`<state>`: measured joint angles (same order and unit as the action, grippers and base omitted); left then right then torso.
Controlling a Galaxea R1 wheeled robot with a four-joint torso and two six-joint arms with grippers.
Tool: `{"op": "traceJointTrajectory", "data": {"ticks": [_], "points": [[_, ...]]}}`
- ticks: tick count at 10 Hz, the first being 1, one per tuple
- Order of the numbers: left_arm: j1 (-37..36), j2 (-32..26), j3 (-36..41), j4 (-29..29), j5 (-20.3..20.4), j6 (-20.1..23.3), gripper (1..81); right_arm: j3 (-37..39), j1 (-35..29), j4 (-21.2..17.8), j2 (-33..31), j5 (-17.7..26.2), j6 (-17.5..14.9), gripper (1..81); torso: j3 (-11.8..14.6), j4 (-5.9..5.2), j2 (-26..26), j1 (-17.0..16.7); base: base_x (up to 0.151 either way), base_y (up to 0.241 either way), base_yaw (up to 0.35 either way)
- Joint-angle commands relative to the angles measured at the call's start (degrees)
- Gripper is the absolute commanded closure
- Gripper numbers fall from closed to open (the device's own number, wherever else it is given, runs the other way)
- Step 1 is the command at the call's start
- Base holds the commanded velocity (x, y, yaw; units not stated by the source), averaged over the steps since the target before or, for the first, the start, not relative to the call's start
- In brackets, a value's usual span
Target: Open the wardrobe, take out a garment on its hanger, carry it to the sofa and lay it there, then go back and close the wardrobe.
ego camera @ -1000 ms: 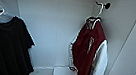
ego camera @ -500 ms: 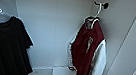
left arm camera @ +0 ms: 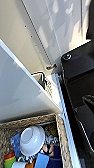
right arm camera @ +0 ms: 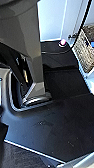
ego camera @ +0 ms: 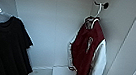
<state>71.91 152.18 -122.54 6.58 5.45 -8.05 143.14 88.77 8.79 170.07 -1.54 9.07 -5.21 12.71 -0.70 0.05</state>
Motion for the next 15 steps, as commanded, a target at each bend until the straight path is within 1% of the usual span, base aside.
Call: {"op": "traceJointTrajectory", "data": {"ticks": [1,3,5,7,9,11,12,14,15], "points": [[-10.2,-2.0,2.1,-1.4,-7.5,-0.1,1.0,-0.3,-2.7,-0.4,0.4,2.9,0.2,1.0,0.0,0.0,0.0,0.0,0.0,0.0,0.0],[-15.0,-2.7,7.2,-1.7,-10.5,-0.1,1.0,0.1,-2.7,-0.4,0.4,2.9,0.2,1.0,0.0,0.0,0.0,0.0,0.0,0.0,0.0],[-18.9,-3.1,9.9,-2.0,-13.4,-0.7,1.0,0.2,-2.8,-0.4,0.6,2.9,0.2,1.0,0.0,0.0,0.0,0.0,0.0,0.0,0.0],[-21.9,-4.9,14.5,-2.5,-13.8,-1.8,1.0,0.6,-3.1,-0.4,1.1,2.9,0.2,1.0,0.0,0.0,0.0,0.0,0.0,0.0,0.0],[-24.7,-8.0,19.3,-2.6,-14.9,-3.5,1.0,1.1,-3.2,-0.3,1.3,3.0,0.1,1.0,0.0,0.0,0.0,0.0,0.0,0.0,0.0],[-26.8,-10.9,23.0,-2.6,-15.0,-5.0,1.0,1.3,-3.1,-0.3,1.5,3.0,0.1,1.0,0.0,0.02,0.0,0.0,0.0,0.0,0.0],[-27.8,-12.0,24.3,-2.6,-15.1,-5.5,1.0,1.3,-3.1,-0.4,1.5,3.0,0.1,1.0,0.0,0.02,0.0,0.0,0.0,0.0,0.0],[-30.6,-13.9,25.9,-2.6,-15.6,-7.9,1.0,1.3,-3.1,-0.4,1.5,3.0,0.1,1.0,-0.1,0.02,0.0,0.1,0.0,0.0,0.0],[-32.5,-13.9,26.4,-2.6,-16.4,-9.2,1.0,1.3,-3.1,-0.3,1.5,3.0,0.1,1.0,-0.1,0.02,0.1,0.0,0.0,0.0,0.0]]}}
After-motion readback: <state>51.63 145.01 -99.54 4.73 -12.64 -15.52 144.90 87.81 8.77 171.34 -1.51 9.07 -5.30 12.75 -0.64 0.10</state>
